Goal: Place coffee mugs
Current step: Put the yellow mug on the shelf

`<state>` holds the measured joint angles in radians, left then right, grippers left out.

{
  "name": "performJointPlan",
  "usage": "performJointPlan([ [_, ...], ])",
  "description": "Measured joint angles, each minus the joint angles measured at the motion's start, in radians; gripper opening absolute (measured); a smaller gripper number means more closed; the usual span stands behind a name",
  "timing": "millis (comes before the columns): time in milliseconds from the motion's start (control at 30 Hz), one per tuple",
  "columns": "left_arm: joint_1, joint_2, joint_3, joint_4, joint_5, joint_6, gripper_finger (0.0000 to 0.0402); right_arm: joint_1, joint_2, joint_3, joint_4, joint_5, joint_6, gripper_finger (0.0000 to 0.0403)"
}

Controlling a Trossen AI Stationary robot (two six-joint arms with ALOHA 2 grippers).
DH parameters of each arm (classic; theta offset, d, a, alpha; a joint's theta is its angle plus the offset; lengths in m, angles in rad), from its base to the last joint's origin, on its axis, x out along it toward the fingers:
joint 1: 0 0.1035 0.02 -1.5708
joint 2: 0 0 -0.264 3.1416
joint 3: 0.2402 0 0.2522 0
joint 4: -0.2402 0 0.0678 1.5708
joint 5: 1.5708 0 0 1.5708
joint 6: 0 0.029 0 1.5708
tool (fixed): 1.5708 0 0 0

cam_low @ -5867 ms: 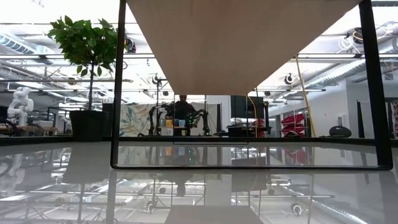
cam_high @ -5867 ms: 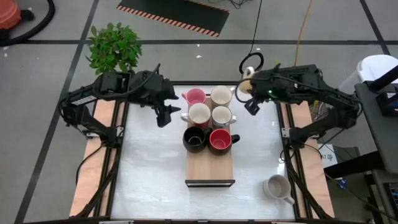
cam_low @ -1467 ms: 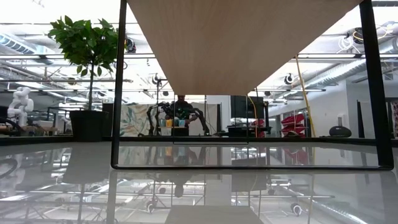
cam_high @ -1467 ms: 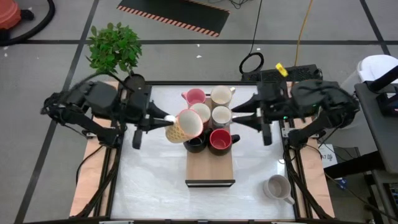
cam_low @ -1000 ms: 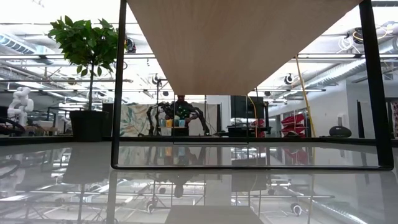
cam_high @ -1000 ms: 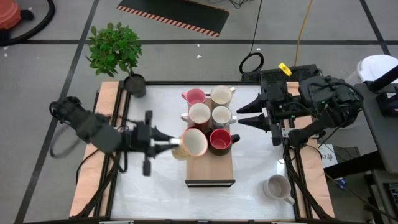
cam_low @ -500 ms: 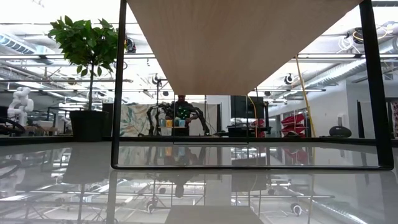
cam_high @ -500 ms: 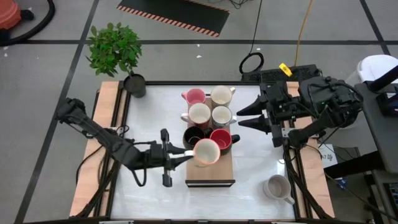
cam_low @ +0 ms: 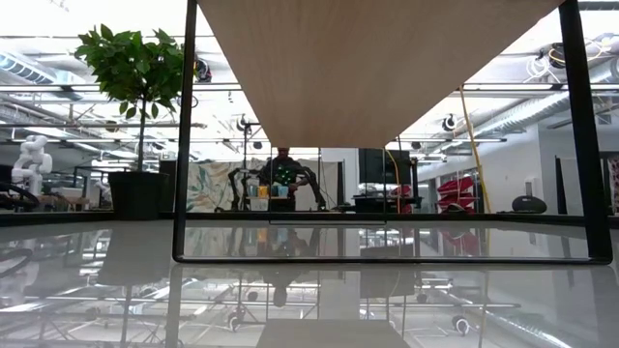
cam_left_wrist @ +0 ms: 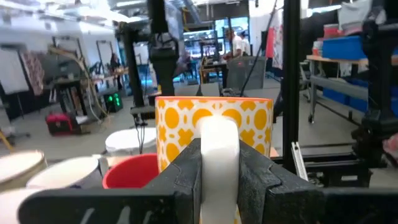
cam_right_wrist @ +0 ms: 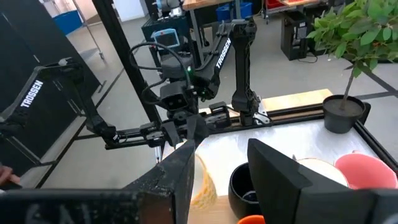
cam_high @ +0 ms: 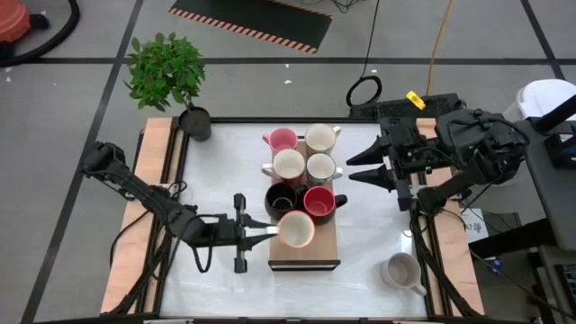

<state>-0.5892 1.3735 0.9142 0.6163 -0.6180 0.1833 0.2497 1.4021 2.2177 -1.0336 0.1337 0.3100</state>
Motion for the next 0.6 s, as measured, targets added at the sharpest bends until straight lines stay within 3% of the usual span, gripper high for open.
performJointPlan([
  [233,-0.003,0.0,0.0,0.004,-0.002,0.03,0.0064,-0.001,-0.021,0.0,0.003,0.055,-0.021,0.0137],
  [600,0.007,0.006,-0.008,0.023,-0.081,-0.008,0.0064,-0.001,-0.042,0.0,0.003,0.054,-0.04,0.0137],
])
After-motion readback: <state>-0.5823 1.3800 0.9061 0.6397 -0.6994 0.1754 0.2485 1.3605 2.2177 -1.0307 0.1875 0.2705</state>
